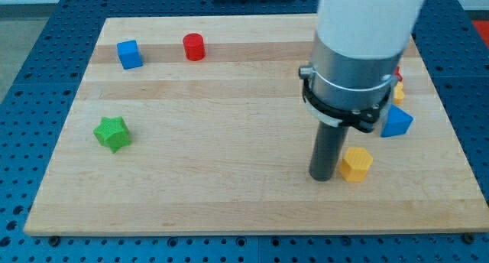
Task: Move your arm at red circle
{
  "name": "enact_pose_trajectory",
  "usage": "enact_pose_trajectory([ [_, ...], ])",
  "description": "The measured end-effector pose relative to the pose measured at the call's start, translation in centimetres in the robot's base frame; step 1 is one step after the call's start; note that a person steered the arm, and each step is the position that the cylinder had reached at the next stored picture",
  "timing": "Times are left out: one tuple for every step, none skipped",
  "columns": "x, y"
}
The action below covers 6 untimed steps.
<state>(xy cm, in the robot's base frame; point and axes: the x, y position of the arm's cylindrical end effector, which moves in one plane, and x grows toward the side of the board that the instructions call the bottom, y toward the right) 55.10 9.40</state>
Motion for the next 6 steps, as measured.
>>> enact_pose_trajectory([
  [-1.2,1.6],
  [-1.8,4.8],
  [-1.8,8.5],
  [-1.8,9.3],
  [-1.9,9.2],
  [-4.5,4.9],
])
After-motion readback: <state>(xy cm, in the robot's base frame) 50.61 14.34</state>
